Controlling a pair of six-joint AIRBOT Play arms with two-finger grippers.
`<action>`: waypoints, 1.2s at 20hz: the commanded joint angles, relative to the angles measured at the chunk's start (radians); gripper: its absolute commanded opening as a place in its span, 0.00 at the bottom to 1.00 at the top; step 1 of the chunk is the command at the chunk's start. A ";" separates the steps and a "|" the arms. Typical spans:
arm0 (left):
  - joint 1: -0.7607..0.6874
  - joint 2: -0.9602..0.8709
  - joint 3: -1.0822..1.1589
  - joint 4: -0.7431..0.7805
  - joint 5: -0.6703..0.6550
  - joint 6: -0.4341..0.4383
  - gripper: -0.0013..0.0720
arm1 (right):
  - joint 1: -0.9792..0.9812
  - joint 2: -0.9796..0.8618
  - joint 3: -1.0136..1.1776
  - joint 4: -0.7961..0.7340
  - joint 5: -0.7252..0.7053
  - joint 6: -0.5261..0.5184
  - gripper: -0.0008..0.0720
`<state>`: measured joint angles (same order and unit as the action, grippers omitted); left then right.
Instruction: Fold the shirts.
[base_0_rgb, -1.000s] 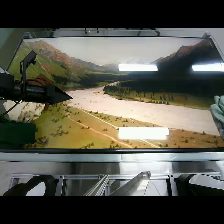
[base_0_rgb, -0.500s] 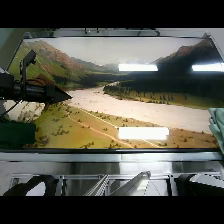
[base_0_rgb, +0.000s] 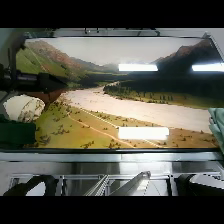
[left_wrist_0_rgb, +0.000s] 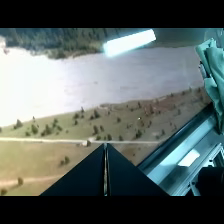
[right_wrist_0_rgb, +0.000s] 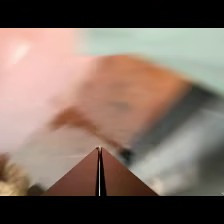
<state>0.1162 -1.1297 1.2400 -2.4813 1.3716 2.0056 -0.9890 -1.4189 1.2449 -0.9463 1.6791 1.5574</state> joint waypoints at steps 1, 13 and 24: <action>0.000 0.001 0.138 0.003 0.032 -0.035 0.04 | 0.190 0.033 0.000 0.540 -0.074 -0.232 0.04; -0.143 0.335 -0.519 0.007 -0.117 -0.085 0.04 | 0.986 0.641 -0.515 0.294 -0.744 -0.478 0.03; -0.143 0.386 -0.613 0.004 -0.123 -0.085 0.04 | 1.007 0.629 -0.539 0.314 -0.710 -0.462 0.04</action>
<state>-0.0257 -0.7486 0.6350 -2.4767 1.2510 1.9194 0.0143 -0.7925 0.7105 -0.6376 0.9638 1.0878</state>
